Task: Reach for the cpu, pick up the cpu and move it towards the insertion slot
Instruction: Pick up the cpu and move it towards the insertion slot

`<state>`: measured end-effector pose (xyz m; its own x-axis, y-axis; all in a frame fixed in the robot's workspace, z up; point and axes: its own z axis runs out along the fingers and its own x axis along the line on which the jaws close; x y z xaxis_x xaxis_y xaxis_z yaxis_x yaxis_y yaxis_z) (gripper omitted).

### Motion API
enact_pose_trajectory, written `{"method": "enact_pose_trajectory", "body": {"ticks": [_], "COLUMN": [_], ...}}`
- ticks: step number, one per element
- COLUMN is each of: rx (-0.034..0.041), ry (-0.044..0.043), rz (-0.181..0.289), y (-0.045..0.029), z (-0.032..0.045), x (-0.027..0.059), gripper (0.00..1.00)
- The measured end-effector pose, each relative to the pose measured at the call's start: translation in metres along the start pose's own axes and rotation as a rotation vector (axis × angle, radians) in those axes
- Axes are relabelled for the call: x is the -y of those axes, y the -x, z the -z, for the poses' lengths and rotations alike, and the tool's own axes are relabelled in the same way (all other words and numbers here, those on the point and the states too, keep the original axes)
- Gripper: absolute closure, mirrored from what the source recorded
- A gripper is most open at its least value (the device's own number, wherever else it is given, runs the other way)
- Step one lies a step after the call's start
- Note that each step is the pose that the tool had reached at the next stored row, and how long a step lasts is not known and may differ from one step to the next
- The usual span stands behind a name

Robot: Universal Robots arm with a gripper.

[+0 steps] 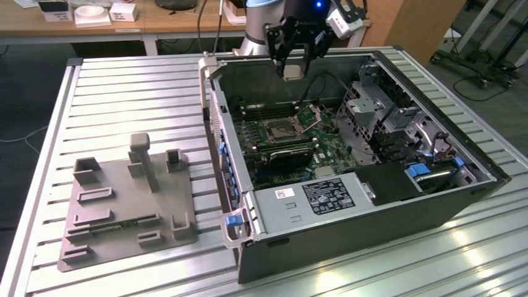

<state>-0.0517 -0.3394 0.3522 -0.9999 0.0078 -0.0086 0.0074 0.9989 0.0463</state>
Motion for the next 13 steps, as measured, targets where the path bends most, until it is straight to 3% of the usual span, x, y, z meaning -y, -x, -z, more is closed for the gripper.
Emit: {"method": "enact_pose_trajectory", "body": {"ticks": [7,13], "rx": [-0.0001,-0.0002], "ry": [0.0001,0.0], "rz": [0.003,0.003], "y": [-0.0001,-0.0001], "z": [-0.003,-0.0033], "x": [-0.0148,-0.0155], "gripper": [0.46,0.46]}}
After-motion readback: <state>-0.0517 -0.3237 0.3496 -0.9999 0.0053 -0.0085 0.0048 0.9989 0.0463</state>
